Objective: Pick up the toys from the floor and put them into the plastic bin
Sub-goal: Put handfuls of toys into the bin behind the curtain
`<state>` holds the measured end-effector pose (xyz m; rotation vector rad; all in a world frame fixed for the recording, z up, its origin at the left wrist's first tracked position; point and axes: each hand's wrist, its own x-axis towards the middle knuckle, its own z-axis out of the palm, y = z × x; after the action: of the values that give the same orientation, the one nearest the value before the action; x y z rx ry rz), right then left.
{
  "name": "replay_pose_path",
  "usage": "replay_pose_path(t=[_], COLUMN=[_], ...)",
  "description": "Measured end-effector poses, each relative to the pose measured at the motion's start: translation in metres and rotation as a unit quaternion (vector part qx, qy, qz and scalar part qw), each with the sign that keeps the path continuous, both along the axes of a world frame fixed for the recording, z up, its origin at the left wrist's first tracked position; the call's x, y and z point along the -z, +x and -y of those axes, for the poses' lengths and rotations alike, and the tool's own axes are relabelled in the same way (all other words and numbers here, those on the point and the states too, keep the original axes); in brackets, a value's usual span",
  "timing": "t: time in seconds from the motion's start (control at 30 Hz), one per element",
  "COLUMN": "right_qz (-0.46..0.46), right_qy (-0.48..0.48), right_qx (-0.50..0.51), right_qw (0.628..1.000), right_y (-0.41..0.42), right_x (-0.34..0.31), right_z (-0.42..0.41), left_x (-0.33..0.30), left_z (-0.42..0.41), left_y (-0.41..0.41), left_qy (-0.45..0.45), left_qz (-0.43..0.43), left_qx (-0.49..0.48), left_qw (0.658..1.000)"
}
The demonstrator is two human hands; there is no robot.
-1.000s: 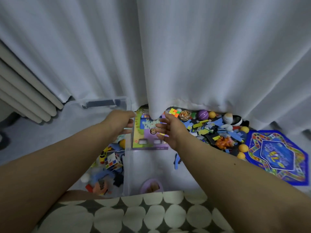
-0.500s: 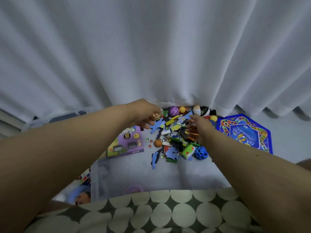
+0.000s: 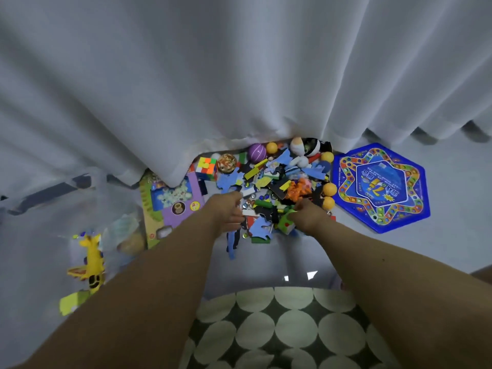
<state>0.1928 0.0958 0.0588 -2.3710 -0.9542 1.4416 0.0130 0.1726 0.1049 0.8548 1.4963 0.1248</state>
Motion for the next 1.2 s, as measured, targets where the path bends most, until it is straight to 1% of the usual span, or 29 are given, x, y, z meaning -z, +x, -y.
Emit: replay_pose_path(t=[0.1, 0.13, 0.27, 0.33, 0.4, 0.5, 0.57, 0.67, 0.7, 0.77, 0.83, 0.93, 0.97, 1.0, 1.03, 1.07, 1.13, 1.17, 1.2], right_qz=[0.009, 0.015, 0.069, 0.069, 0.074, 0.081, 0.107, 0.144, 0.164, 0.201, 0.181, 0.102, 0.09, 0.092, 0.096, 0.101, 0.111, 0.135, 0.176], right_qy=[-0.034, -0.04, -0.092, -0.106, -0.109, -0.111, -0.087, -0.015, 0.011, 0.073, 0.153, 0.223, 0.247, 0.277, 0.306, 0.319, 0.299, 0.284, 0.262], right_qx=[-0.048, -0.065, -0.172, -0.19, -0.223, -0.223, -0.205, -0.117, -0.092, -0.084, -0.13, -0.268, -0.298, -0.302, -0.283, -0.246, -0.158, -0.125, -0.113], right_qw=[0.998, 0.997, 0.978, 0.974, 0.966, 0.965, 0.969, 0.983, 0.982, 0.973, 0.963, 0.932, 0.918, 0.908, 0.904, 0.91, 0.934, 0.941, 0.942], right_y=[-0.007, -0.008, -0.014, -0.014, -0.015, -0.018, -0.02, -0.032, -0.039, -0.059, -0.083, -0.108, -0.111, -0.111, -0.11, -0.106, -0.09, -0.08, -0.068], right_x=[0.018, 0.027, 0.05, 0.059, 0.067, 0.087, 0.096, 0.094, 0.091, 0.08, 0.069, 0.055, 0.051, 0.048, 0.045, 0.042, 0.049, 0.056, 0.062], right_z=[-0.001, -0.003, -0.01, -0.012, -0.012, -0.011, -0.007, 0.002, 0.005, 0.015, 0.023, 0.028, 0.029, 0.029, 0.028, 0.025, 0.012, 0.003, -0.007], left_x=[0.033, 0.042, 0.064, 0.069, 0.074, 0.081, 0.086, 0.091, 0.093, 0.095, 0.096, 0.096, 0.096, 0.097, 0.097, 0.097, 0.099, 0.101, 0.103], left_z=[0.01, 0.014, 0.02, 0.018, 0.018, 0.023, 0.027, 0.027, 0.025, 0.021, 0.016, 0.009, 0.008, 0.006, 0.006, 0.006, 0.005, 0.005, 0.004], left_y=[-0.005, -0.007, -0.011, -0.013, -0.015, -0.015, -0.014, -0.015, -0.016, -0.018, -0.02, -0.023, -0.025, -0.026, -0.028, -0.029, -0.033, -0.035, -0.037], left_qy=[-0.072, -0.091, -0.112, -0.117, -0.135, -0.148, -0.149, -0.144, -0.141, -0.134, -0.136, -0.156, -0.162, -0.167, -0.171, -0.171, -0.166, -0.163, -0.163], left_qz=[0.073, 0.084, 0.072, 0.077, 0.103, 0.124, 0.13, 0.126, 0.123, 0.121, 0.137, 0.2, 0.214, 0.219, 0.226, 0.232, 0.228, 0.218, 0.209], left_qx=[-0.034, -0.046, -0.067, -0.08, -0.103, -0.123, -0.136, -0.14, -0.146, -0.163, -0.172, -0.176, -0.186, -0.198, -0.212, -0.229, -0.271, -0.287, -0.296], left_qw=[0.994, 0.991, 0.989, 0.987, 0.98, 0.973, 0.971, 0.972, 0.972, 0.97, 0.966, 0.951, 0.945, 0.941, 0.935, 0.93, 0.92, 0.918, 0.918])
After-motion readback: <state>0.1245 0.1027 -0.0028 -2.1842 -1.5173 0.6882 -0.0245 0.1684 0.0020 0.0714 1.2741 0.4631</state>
